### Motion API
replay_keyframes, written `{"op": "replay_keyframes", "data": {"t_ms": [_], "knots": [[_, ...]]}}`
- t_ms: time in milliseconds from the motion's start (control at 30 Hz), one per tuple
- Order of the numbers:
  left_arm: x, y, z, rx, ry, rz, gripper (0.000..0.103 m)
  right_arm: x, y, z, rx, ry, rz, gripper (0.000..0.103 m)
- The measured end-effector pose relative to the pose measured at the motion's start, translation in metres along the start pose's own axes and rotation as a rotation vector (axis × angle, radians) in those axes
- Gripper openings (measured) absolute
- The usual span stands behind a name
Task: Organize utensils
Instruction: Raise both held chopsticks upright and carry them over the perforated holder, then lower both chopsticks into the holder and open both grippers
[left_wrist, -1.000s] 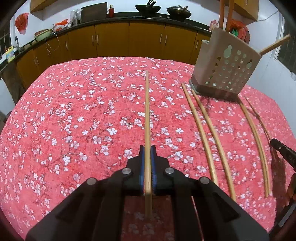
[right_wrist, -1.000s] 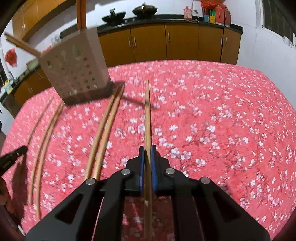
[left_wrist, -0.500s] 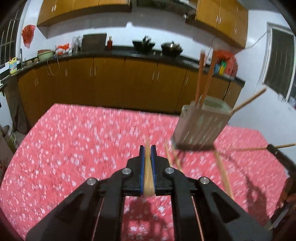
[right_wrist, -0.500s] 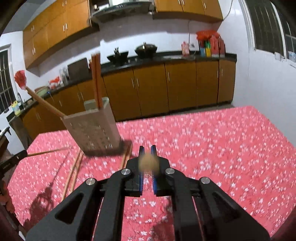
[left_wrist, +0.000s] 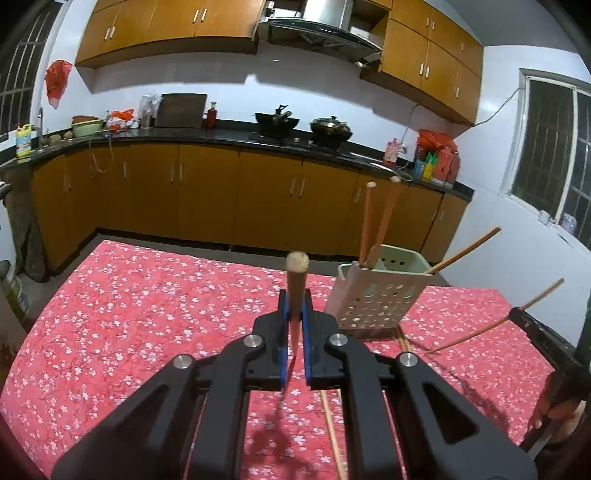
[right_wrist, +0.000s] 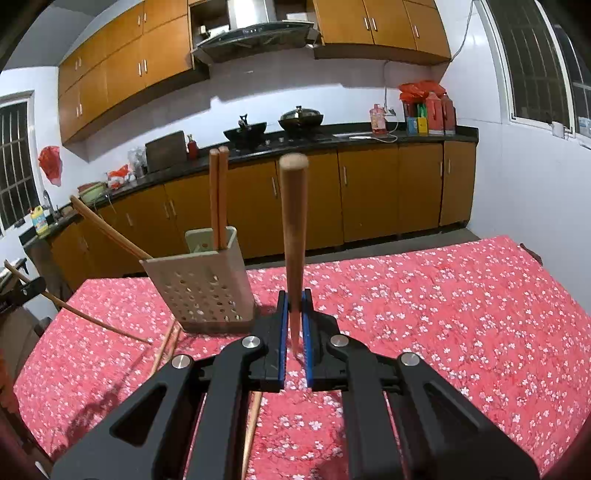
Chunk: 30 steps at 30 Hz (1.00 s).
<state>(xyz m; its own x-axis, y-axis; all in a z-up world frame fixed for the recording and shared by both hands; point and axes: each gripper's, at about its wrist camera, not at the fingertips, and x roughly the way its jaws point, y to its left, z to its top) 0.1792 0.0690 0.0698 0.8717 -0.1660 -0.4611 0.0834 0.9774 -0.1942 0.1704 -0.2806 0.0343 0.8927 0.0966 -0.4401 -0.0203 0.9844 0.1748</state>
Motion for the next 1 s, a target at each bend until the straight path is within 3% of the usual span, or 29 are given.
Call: {"op": "replay_keyframes", "data": {"t_ms": [267,400,533,767,1000], "knots": [[-0.027,-0.036,0.031,0.066,-0.074,-0.134,0.008,-0.033,0.017,0.046,0.04,-0.109,0.195,0.008],[-0.038,-0.06,0.056,0.091,-0.168,-0.159,0.008,-0.045,0.032,0.07,0.037,-0.199,0.251,0.008],[-0.035,-0.078,0.081,0.075,-0.257,-0.156,0.008,-0.041,0.046,0.082,0.018,-0.256,0.245,0.008],[-0.019,-0.096,0.111,0.041,-0.411,-0.072,0.008,-0.019,0.06,0.089,-0.018,-0.276,0.203,0.008],[0.016,-0.096,0.106,0.014,-0.4,-0.033,0.008,0.009,0.061,0.086,-0.017,-0.202,0.193,0.008]]}}
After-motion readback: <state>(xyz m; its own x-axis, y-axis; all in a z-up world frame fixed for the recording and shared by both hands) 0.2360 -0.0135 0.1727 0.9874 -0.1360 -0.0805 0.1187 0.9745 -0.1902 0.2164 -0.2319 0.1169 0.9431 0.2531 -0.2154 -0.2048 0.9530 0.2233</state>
